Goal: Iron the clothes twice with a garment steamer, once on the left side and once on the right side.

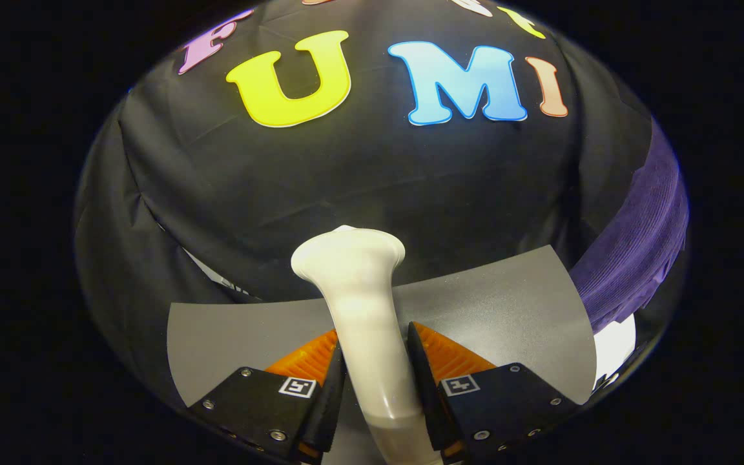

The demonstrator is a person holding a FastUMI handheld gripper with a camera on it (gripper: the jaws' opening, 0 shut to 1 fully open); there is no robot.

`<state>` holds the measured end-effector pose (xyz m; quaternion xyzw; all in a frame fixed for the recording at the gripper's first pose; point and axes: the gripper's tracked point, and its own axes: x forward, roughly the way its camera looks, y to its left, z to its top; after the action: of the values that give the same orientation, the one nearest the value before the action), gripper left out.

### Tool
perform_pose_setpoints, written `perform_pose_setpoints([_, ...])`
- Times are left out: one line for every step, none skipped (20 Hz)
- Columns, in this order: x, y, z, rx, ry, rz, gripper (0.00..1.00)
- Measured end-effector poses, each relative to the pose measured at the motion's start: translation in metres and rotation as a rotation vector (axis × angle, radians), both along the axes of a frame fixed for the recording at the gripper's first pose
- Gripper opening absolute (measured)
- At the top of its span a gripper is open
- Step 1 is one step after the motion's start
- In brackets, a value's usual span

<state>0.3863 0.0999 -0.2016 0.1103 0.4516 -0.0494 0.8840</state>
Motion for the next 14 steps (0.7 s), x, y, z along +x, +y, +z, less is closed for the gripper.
perform_pose_setpoints([0.0,-0.0003,0.0019,0.004,0.003,0.0,0.55])
perform_pose_setpoints([-0.0012,0.0003,0.0017,0.006,0.002,0.001,0.54])
perform_pose_setpoints([-0.0007,0.0,0.0013,0.002,0.003,0.001,0.53])
perform_pose_setpoints([-0.0015,-0.0003,0.0009,-0.008,0.001,0.0,0.52])
perform_pose_setpoints([-0.0015,-0.0012,0.0016,-0.026,-0.005,0.005,0.49])
perform_pose_setpoints([-0.0011,-0.0029,0.0008,-0.04,-0.013,0.006,0.47])
perform_pose_setpoints([0.0002,-0.0045,0.0012,-0.056,-0.029,0.005,0.45])
perform_pose_setpoints([-0.0001,-0.005,0.0008,-0.075,-0.05,0.002,0.42])
perform_pose_setpoints([0.0013,-0.0058,-0.0001,-0.099,-0.065,0.0,0.41])
perform_pose_setpoints([0.0001,-0.0058,-0.0008,-0.115,-0.072,-0.002,0.41])
perform_pose_setpoints([-0.0007,-0.0056,-0.0007,-0.118,-0.075,0.002,0.41])
perform_pose_setpoints([-0.0015,-0.0039,0.001,-0.105,-0.082,0.009,0.4])
perform_pose_setpoints([-0.0026,-0.0018,0.0036,-0.087,-0.093,0.013,0.41])
perform_pose_setpoints([-0.0081,0.0002,0.007,-0.067,-0.099,0.017,0.4])
